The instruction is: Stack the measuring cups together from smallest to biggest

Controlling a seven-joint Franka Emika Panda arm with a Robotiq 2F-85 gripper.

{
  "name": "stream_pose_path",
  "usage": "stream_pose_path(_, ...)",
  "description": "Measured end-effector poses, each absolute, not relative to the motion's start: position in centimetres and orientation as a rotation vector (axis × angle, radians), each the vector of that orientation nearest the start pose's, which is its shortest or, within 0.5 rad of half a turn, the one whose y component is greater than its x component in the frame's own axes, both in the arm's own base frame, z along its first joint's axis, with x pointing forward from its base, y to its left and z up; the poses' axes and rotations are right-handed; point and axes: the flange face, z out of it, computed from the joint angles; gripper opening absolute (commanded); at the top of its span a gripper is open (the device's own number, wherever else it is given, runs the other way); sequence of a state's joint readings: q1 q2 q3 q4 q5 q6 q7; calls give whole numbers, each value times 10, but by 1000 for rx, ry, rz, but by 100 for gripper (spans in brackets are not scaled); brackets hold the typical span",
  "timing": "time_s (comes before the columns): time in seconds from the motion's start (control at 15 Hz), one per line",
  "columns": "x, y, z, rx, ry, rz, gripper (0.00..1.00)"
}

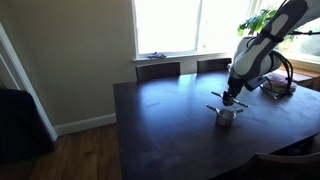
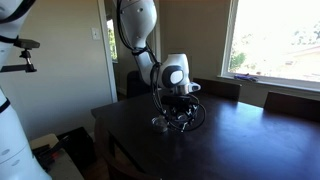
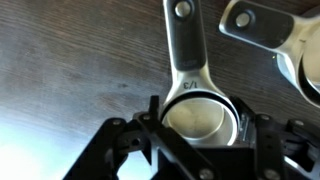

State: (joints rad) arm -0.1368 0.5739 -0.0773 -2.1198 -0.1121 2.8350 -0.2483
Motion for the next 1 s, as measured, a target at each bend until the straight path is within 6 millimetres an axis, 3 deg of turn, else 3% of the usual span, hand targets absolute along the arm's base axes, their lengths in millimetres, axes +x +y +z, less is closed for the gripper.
stream_pose_path(0.33, 576, -103, 175, -3217, -354, -253, 45)
stream_pose_path(0.6, 563, -75, 193, -3177, -492, -254, 45)
stream_pose_path(0.8, 547, -56, 196, -3146, -591, -227, 45)
stream_pose_path(1.0, 532, -49, 190, -3134, -639, -175, 45)
